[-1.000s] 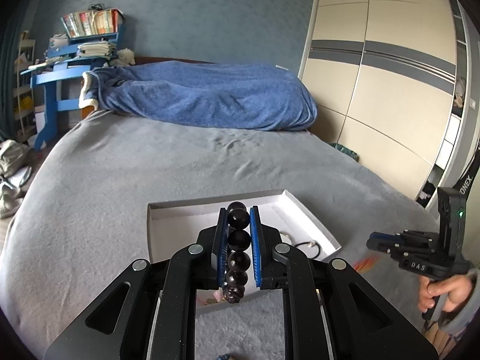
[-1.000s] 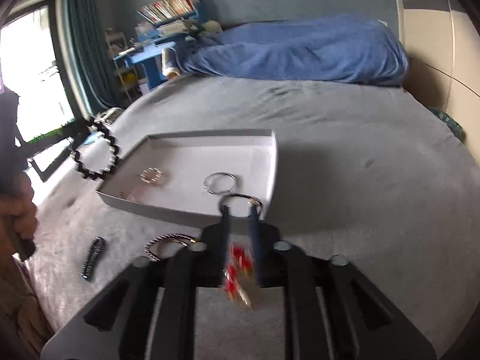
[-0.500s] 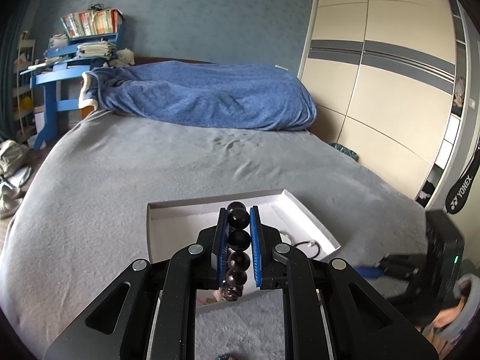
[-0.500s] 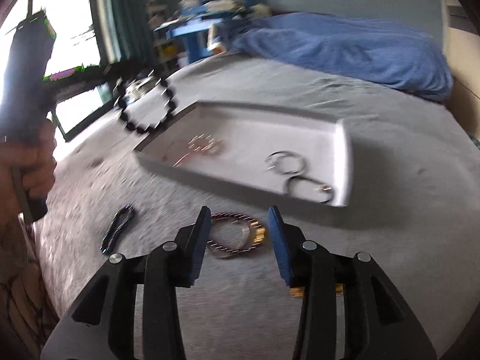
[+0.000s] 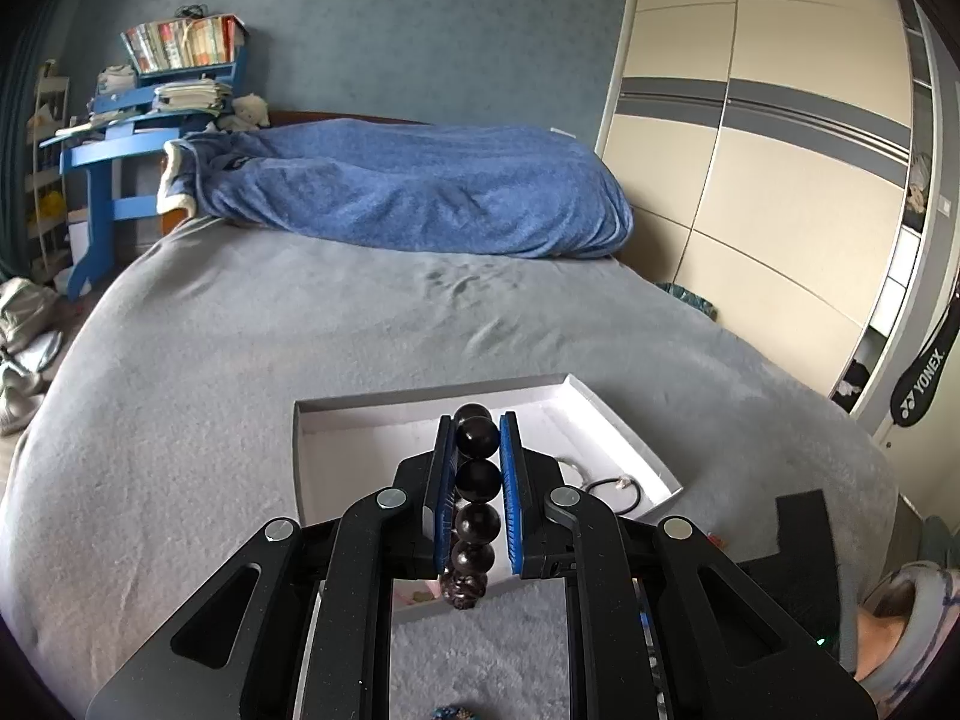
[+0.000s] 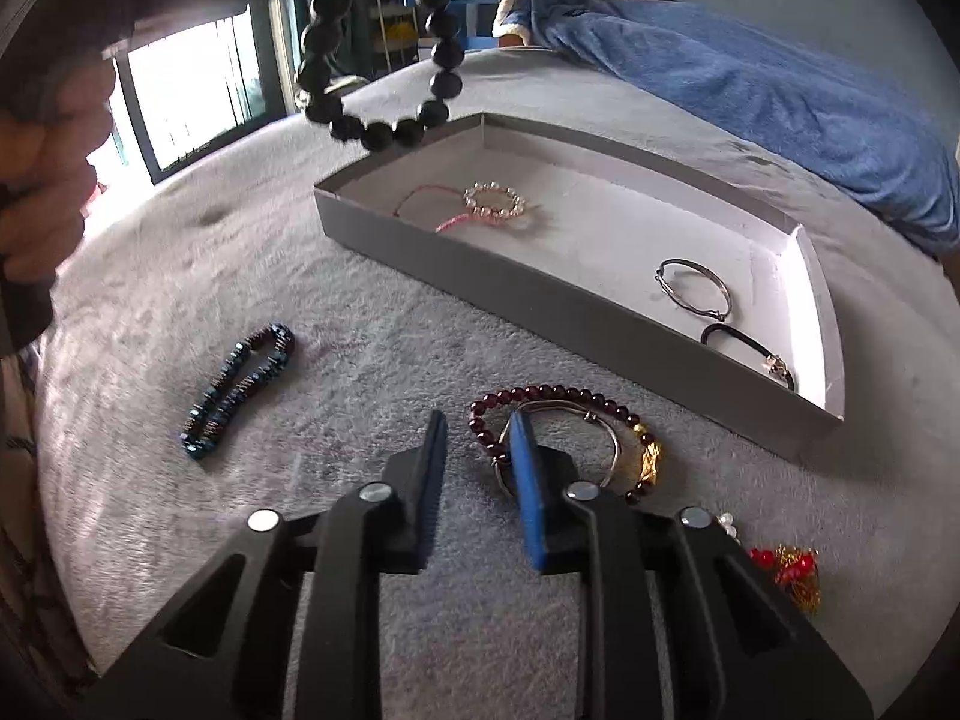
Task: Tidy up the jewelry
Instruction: 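Grasp the garnet bead bracelet with the right tool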
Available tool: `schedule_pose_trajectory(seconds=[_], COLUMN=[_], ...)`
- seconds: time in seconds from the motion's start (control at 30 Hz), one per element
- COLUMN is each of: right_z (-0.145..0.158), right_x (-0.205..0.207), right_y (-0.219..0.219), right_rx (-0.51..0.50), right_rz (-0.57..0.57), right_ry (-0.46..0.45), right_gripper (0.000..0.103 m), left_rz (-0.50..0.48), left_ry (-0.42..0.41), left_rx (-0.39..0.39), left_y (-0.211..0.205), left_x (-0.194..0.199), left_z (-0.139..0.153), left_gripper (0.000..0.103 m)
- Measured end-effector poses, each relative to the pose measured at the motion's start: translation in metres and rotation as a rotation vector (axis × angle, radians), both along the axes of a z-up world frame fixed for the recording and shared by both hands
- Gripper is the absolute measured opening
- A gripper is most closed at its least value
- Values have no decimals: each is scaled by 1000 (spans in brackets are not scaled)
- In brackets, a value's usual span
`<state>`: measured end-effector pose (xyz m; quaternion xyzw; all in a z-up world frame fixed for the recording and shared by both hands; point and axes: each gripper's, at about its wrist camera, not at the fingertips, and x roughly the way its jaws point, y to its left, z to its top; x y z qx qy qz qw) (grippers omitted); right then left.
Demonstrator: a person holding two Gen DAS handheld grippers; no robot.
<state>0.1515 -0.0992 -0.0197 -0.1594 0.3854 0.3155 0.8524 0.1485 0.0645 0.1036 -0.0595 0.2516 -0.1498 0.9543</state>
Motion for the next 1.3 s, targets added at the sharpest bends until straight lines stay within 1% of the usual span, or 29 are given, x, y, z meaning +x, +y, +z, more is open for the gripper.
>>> schedule_pose_trajectory(seconds=[0.07,0.1,0.13,0.3,0.37,0.47,0.57,0.63,0.73,0.77,0.8,1.07,1.13,1.2,1.27,1.3], right_z=[1,3,6,25,26,18,7,2,-2,-4,-5,-12,-10,-4,8,20], right_x=[1,2,2,3,5,3,0,1,6,7,8,8,6,2,0,1], right_y=[-2,-4,-6,-17,-17,-9,3,6,9,10,11,12,11,9,5,0], right_rx=[7,15,22,103,109,79,18,-6,-26,-31,-37,-66,-57,-37,5,45], right_rz=[-10,-11,-14,-42,-28,-1,32,33,23,25,26,36,43,41,32,21], right_ry=[-5,-8,-15,-35,-10,1,0,-2,-8,-4,1,22,14,-7,-31,-47], right_gripper=[10,1,0,0,0,2,2,2,3,9,10,9,6,6,5,5], left_rz=[1,1,1,1,1,1,2,3,5,5,4,9,9,9,9,10], left_ry=[0,0,0,0,1,3,2,4,6,6,5,7,6,6,6,6], left_rx=[1,0,0,1,0,1,0,0,-2,0,2,-3,-2,-3,-4,-3], left_y=[0,0,0,1,1,1,3,2,3,3,3,6,6,7,6,6], left_x=[0,0,1,1,2,1,1,1,2,2,2,2,2,2,2,2], left_z=[0,0,0,1,1,0,0,0,-1,-1,-1,-1,0,0,0,-1], left_gripper=[15,15,15,15,15,15,15,15,15,15,15,15,15,15,15,15])
